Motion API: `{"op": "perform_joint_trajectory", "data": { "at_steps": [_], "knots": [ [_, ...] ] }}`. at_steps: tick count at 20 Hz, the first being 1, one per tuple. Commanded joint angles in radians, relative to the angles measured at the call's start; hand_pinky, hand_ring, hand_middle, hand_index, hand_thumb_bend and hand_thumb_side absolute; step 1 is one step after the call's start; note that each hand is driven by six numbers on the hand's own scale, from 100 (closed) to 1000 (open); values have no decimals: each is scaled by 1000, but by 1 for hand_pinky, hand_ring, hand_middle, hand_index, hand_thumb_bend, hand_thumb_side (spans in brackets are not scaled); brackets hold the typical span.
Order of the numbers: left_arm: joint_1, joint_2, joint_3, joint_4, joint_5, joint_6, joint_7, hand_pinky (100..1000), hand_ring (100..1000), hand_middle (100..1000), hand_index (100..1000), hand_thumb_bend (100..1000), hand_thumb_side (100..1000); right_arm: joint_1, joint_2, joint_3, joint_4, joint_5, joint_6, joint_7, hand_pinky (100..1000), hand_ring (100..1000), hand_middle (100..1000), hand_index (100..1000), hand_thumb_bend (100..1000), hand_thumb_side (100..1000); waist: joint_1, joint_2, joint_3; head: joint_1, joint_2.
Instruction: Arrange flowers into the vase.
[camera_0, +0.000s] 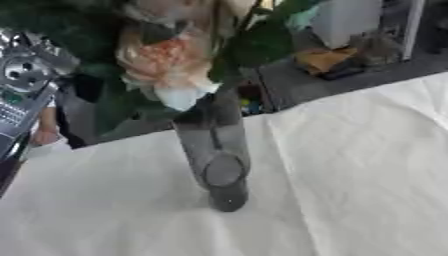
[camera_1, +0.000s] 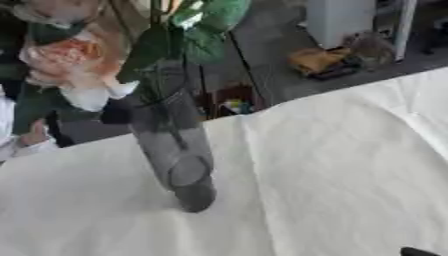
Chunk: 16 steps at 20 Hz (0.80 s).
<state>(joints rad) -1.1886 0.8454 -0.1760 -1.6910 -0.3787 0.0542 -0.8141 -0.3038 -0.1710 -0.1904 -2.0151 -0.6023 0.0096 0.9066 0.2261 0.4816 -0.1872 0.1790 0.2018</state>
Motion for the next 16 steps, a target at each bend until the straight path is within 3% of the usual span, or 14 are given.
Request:
{"op": "perform_joint_trajectory", "data": {
  "at_steps": [1,16],
  "knots": [
    [-13,38,16,-7,7,2,-8,1000,1000,1000,1000,701,930,-2,1,1,15,8,4,0,865,994,513,915,100,861,0,-12,10,1,3],
    [9,57,38,6,7,1,-5,1000,1000,1000,1000,666,944,-2,1,-1,15,9,1,0,866,995,512,916,100,861,0,-12,11,4,1]
  ]
}}
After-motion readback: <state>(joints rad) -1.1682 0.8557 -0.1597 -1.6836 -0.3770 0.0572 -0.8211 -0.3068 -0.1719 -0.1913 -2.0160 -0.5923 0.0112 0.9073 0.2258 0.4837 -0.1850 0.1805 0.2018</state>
